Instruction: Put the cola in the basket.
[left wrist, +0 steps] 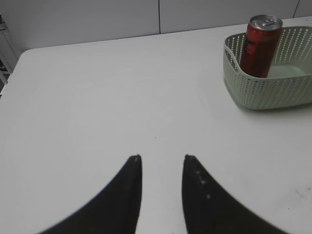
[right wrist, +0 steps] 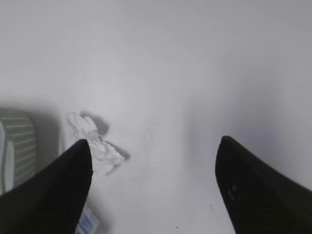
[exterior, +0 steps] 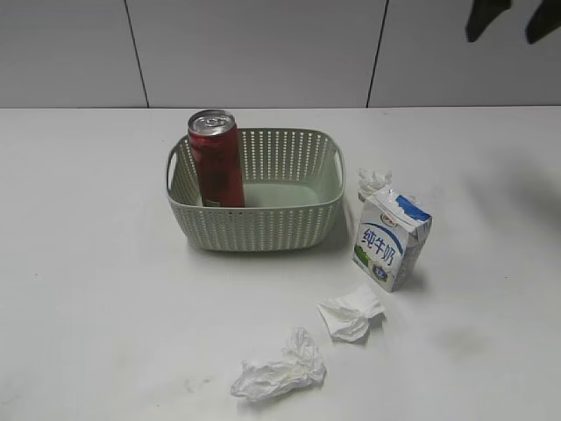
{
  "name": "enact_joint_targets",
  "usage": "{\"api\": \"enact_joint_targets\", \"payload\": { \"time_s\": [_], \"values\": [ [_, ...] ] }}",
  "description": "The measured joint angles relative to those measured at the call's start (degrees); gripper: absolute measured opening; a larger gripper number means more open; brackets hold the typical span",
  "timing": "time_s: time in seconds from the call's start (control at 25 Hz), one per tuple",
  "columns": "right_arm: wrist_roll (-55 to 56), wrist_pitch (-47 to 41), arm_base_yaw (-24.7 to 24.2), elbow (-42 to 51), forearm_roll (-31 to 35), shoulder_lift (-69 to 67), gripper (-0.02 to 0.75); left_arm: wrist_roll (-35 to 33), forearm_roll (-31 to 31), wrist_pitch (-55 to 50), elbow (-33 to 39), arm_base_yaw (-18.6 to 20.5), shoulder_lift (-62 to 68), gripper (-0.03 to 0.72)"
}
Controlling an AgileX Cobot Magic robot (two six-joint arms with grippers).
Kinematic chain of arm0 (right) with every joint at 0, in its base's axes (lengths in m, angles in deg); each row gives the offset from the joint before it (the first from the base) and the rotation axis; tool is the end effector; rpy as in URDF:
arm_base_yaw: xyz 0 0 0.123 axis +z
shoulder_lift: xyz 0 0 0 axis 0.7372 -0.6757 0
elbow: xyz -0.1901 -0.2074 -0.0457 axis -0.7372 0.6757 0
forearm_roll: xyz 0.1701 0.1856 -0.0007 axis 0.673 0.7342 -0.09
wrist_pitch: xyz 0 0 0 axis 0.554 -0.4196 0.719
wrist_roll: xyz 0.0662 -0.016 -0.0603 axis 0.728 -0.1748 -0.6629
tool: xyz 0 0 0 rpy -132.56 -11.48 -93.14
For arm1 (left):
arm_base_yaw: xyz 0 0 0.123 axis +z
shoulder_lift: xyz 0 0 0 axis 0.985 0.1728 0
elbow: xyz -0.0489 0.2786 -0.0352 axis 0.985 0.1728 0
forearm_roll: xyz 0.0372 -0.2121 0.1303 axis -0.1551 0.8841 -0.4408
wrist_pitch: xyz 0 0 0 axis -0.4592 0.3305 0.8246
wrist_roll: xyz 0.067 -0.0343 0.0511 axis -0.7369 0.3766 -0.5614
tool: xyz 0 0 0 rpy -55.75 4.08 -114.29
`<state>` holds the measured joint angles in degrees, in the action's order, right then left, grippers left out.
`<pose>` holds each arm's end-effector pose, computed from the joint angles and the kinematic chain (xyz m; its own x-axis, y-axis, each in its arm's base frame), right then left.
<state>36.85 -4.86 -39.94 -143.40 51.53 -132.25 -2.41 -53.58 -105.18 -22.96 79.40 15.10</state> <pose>0.4374 0.0660 0.3286 -0.9041 0.0039 -0.4273 -0.0579 0.9896 0.1316 -0.0058 -0.0178 0.2842 -0.3948 0.0970 -0.9136 0.2271 0.9739 0.0053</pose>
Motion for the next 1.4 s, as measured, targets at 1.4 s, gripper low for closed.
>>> {"api": "enact_joint_targets", "payload": {
  "time_s": [1.4],
  "values": [
    [-7.8,9.5,-5.4,82.7,-1.5,71.2,0.592,0.0,0.0,0.0,0.0,0.0,0.0,0.229]
  ]
}}
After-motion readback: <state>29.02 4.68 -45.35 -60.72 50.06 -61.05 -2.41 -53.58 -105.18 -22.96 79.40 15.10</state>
